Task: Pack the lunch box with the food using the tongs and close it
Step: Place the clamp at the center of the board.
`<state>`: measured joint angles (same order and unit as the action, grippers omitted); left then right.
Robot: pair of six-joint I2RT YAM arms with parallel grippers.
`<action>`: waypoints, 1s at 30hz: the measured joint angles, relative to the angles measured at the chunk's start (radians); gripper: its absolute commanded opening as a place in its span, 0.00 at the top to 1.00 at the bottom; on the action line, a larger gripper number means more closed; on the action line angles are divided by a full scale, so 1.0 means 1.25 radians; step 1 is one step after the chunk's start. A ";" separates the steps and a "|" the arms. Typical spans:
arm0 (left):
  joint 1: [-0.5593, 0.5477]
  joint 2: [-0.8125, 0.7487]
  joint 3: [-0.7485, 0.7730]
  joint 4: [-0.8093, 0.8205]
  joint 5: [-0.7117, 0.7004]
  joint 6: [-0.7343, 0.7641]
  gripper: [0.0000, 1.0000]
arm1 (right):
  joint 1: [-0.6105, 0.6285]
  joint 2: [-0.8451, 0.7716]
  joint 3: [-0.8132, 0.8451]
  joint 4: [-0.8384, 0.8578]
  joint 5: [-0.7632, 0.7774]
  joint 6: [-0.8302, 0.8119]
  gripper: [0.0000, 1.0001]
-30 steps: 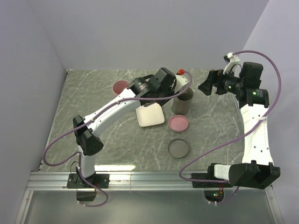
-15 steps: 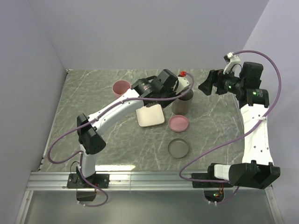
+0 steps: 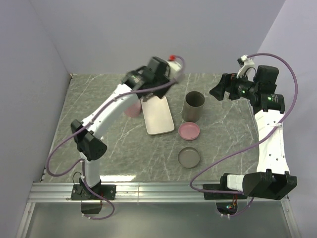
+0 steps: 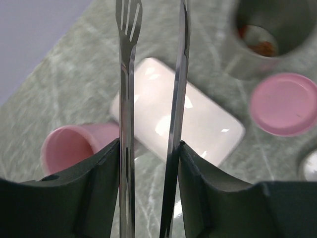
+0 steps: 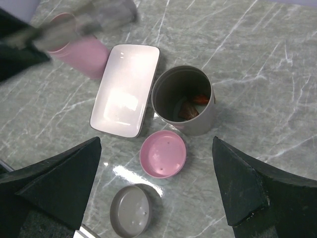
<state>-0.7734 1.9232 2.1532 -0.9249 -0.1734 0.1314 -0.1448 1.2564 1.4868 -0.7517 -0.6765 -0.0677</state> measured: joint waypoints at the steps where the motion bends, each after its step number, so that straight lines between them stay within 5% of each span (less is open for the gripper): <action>1: 0.025 -0.010 -0.001 -0.002 0.005 -0.007 0.49 | 0.000 0.002 0.000 0.001 -0.002 0.001 0.00; 13: 0.548 -0.270 -0.190 0.031 0.182 -0.069 0.49 | 0.000 0.009 0.000 0.004 -0.016 0.009 0.00; 22: 0.682 -0.309 -0.448 0.092 0.262 -0.069 0.47 | 0.000 0.009 0.000 0.004 -0.019 0.009 0.00; 30: 0.700 -0.245 -0.540 0.151 0.260 -0.054 0.45 | 0.000 0.013 0.000 0.003 -0.019 0.006 0.00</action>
<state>0.1013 1.6173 1.4788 -0.7364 0.1520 0.0635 -0.1448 1.2732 1.4864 -0.7479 -0.7002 -0.0605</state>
